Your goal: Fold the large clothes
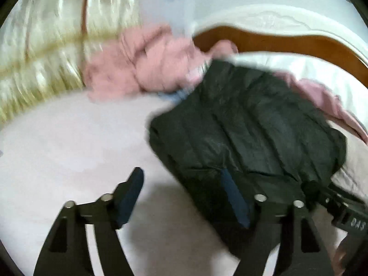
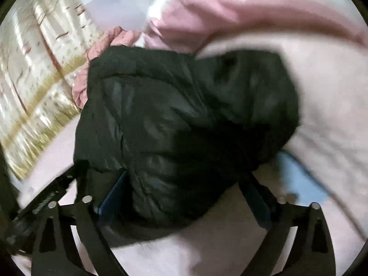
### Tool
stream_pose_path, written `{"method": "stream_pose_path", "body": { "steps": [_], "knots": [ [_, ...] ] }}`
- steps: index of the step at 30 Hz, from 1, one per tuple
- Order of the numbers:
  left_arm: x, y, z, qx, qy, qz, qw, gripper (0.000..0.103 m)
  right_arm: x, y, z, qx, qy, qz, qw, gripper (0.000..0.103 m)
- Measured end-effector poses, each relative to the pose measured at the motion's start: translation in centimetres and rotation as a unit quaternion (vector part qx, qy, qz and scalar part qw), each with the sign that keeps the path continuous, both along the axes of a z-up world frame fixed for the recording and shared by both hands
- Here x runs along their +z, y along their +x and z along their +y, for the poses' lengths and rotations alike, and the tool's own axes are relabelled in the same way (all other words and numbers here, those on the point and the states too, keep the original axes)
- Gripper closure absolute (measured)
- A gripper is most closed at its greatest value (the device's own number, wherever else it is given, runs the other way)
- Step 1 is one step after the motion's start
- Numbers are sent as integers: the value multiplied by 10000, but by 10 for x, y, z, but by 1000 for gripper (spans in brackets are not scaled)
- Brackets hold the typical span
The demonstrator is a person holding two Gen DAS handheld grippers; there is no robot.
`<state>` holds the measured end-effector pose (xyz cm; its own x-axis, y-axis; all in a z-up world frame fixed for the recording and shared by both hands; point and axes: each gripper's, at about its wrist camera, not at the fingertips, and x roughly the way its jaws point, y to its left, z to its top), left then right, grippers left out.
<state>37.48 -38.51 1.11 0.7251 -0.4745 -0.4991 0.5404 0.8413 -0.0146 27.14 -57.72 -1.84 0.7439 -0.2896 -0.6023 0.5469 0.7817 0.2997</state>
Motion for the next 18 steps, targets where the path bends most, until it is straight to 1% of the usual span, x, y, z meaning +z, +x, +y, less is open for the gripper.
{"method": "stream_pose_path", "body": {
  "steps": [1, 2, 5, 6, 7, 8, 9, 10, 11, 13, 14, 15, 16, 18],
  "knots": [
    [10, -10, 10, 69, -71, -128, 9999, 22, 5, -6, 5, 80, -74, 17, 9999, 7],
    [20, -23, 24, 127, -186, -242, 9995, 17, 11, -13, 10, 151, -126, -2, 9998, 7],
    [54, -72, 71, 374, -427, -696, 9960, 16, 34, -43, 33, 329, -389, -191, 9985, 5],
    [67, -92, 89, 446, -474, -873, 9941, 13, 45, -56, 44, 364, -532, -308, 9974, 4],
    [77, -114, 109, 556, -524, -1012, 9919, 12, 55, -70, 54, 411, -659, -444, 9960, 1],
    [86, -130, 125, 653, -585, -1085, 9902, 10, 63, -81, 64, 456, -769, -554, 9944, 0],
    [95, -147, 143, 749, -650, -1134, 9886, 5, 72, -97, 77, 519, -926, -708, 9918, 0],
    [103, -163, 161, 877, -690, -1188, 9866, 1, 80, -106, 89, 583, -1028, -827, 9895, 0],
    [109, -176, 179, 995, -691, -1262, 9846, 0, 87, -116, 102, 657, -1100, -964, 9871, 0],
    [108, -196, 204, 1168, -518, -1306, 9832, 0, 95, -140, 129, 704, -1221, -1234, 9823, 0],
    [103, -206, 219, 1352, -447, -1282, 9815, 0, 98, -147, 143, 754, -1305, -1390, 9788, 0],
    [97, -214, 234, 1491, -471, -1187, 9805, 0, 99, -156, 156, 858, -1399, -1496, 9750, 0],
    [89, -224, 250, 1554, -541, -1040, 9809, 0, 99, -160, 167, 994, -1433, -1480, 9735, 0],
    [75, -241, 274, 1700, -564, -917, 9796, 0, 92, -168, 187, 1256, -1289, -1361, 9742, 0]
  ]
}}
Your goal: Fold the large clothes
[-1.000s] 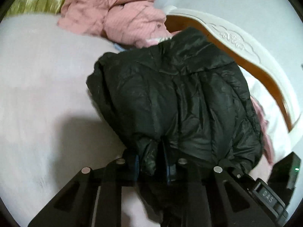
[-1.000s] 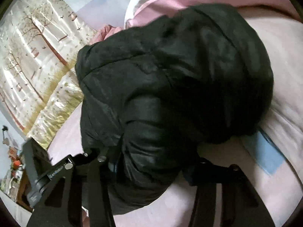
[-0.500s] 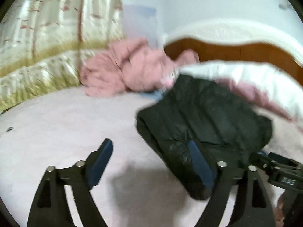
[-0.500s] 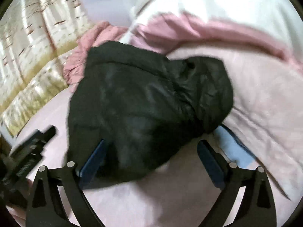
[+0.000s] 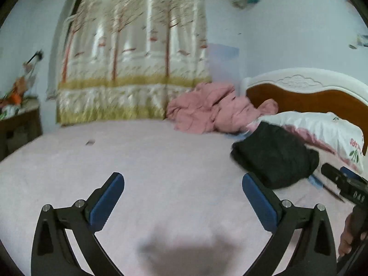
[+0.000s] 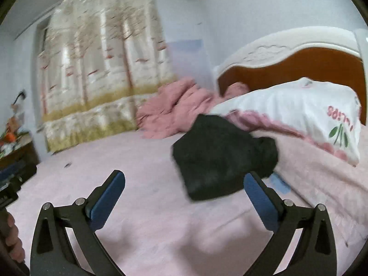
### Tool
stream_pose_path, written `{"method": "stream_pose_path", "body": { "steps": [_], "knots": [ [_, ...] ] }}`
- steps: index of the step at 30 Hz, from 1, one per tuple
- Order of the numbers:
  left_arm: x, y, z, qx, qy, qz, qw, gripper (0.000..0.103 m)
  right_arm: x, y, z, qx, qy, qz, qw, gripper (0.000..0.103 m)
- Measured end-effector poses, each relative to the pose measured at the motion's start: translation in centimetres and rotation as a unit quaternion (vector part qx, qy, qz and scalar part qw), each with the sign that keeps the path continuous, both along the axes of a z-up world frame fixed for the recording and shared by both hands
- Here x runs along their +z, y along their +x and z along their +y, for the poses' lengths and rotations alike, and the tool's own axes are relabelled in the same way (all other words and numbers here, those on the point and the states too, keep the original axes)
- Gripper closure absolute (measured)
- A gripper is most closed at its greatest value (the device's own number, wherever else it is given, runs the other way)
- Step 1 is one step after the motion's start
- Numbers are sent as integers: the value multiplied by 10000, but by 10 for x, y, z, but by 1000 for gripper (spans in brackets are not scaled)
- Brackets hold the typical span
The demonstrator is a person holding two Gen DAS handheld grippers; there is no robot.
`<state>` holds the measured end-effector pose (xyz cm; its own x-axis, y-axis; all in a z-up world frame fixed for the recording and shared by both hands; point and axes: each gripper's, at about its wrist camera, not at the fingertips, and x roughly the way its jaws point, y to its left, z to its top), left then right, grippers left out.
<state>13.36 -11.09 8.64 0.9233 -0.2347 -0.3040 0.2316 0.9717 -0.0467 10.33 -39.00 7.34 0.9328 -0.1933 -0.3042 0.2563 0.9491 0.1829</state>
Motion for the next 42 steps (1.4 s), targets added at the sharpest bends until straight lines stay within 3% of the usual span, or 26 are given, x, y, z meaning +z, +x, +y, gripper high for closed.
{"method": "stream_pose_path", "body": {
  "steps": [3, 7, 11, 16, 20, 24, 27, 37, 42],
  "knots": [
    [-22, -27, 37, 215, 36, 43, 9998, 0, -6, -12, 25, 27, -48, 133, 9999, 0],
    [-38, -43, 82, 604, -49, 162, 9980, 0, -4, -23, 55, 267, -168, -77, 9995, 0],
    [-43, -52, 109, 872, -267, -105, 9958, 0, -23, -11, 78, 397, -326, 135, 9986, 0],
    [-71, -52, 106, 843, -249, -226, 9959, 0, -49, -9, 95, 533, -292, 149, 9980, 0],
    [-96, -40, 94, 1047, 73, -132, 9944, 0, -73, -4, 116, 430, -880, 161, 9951, 0],
    [-96, -36, 94, 974, 106, -73, 9952, 0, -87, 10, 128, 432, -1188, 454, 9909, 0],
    [-98, -37, 88, 983, 184, -257, 9947, 0, -86, 4, 132, 428, -1307, 347, 9899, 0],
    [-104, -31, 80, 1045, 137, -321, 9939, 0, -90, 12, 114, 506, -791, 599, 9938, 0],
    [-105, -29, 78, 1061, 246, -356, 9934, 0, -90, 10, 114, 454, -780, 577, 9942, 0]
  ]
}}
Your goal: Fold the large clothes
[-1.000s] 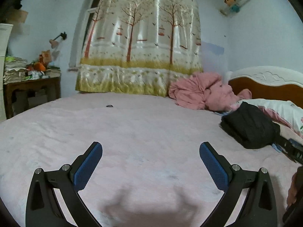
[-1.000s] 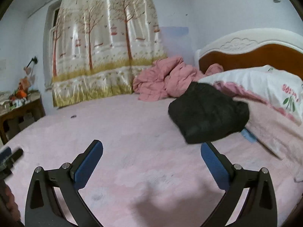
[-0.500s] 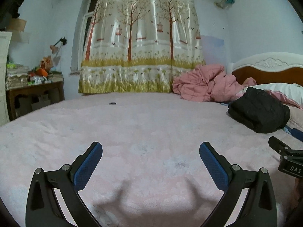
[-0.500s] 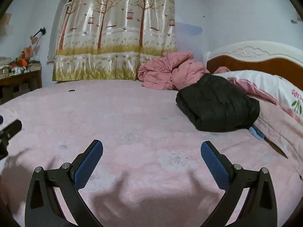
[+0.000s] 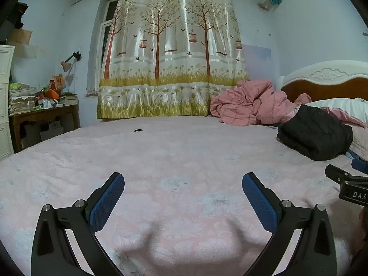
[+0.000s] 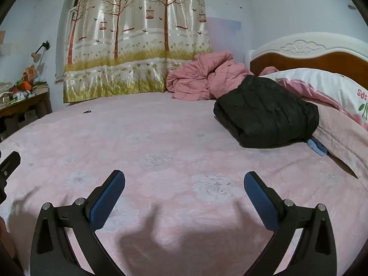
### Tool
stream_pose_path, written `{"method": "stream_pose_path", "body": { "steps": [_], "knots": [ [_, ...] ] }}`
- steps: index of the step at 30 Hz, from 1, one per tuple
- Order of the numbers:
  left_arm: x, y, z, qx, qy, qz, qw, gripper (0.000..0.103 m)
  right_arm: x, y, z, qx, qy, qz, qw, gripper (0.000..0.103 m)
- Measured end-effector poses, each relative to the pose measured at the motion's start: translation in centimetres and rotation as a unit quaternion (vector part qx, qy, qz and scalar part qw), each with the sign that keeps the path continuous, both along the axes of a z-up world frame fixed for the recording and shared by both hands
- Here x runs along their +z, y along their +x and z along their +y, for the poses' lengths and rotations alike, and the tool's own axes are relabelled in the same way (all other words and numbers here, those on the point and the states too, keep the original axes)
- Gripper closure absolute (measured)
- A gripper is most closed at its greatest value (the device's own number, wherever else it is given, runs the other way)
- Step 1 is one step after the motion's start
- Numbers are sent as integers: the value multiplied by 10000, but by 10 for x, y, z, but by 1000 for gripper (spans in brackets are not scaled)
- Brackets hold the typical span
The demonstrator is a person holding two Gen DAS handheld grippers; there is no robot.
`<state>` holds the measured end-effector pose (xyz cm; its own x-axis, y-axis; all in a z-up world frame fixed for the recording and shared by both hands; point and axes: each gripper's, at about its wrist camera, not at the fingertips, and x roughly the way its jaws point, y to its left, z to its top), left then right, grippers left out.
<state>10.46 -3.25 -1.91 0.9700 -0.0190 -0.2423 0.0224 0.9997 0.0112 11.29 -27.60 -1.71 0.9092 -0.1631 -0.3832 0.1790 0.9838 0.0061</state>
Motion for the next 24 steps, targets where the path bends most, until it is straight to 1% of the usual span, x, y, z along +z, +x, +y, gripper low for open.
{"method": "stream_pose_path", "body": {
  "steps": [6, 14, 24],
  "knots": [
    [-2, 1, 4, 5, -65, 84, 9999, 0, 1, -5, 8, -30, -164, -90, 9998, 0],
    [-3, 0, 6, -5, 20, 106, 9999, 0, 2, -5, 11, -28, -206, -83, 9997, 0],
    [-6, -2, 12, -28, 15, 145, 9999, 0, 0, -3, 11, 26, -361, -51, 9993, 0]
  ]
}}
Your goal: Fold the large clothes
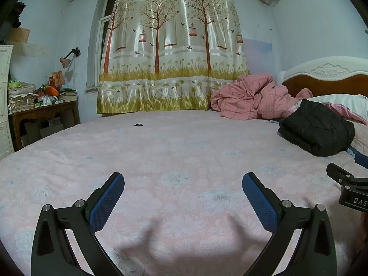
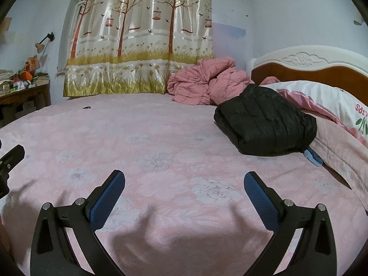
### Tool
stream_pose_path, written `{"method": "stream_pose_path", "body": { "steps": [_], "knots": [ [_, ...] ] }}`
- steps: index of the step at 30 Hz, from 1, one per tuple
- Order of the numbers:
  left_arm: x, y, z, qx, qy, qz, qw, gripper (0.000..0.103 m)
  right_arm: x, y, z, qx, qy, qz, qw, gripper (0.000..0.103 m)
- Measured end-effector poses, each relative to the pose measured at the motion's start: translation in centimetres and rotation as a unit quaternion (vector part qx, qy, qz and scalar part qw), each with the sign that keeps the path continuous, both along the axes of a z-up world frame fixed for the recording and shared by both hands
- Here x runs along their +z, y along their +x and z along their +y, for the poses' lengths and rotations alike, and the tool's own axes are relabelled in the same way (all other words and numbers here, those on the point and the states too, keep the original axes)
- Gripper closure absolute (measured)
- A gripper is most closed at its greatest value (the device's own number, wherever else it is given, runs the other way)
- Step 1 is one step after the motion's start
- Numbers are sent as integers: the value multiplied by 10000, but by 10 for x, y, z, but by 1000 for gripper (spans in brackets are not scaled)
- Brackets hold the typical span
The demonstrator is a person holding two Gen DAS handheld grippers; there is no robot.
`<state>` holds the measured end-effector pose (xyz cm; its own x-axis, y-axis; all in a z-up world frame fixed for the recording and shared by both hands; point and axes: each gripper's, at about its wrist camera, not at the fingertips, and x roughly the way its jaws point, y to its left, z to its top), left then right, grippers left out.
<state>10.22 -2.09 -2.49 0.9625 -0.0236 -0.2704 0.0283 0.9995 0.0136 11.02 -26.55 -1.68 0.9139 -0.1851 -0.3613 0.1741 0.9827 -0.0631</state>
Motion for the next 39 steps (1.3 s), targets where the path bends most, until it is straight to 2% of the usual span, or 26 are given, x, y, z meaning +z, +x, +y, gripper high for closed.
{"method": "stream_pose_path", "body": {
  "steps": [39],
  "knots": [
    [-8, -5, 24, -35, -2, 186, 9998, 0, 1, -2, -1, 37, -94, 38, 9999, 0]
  ]
}}
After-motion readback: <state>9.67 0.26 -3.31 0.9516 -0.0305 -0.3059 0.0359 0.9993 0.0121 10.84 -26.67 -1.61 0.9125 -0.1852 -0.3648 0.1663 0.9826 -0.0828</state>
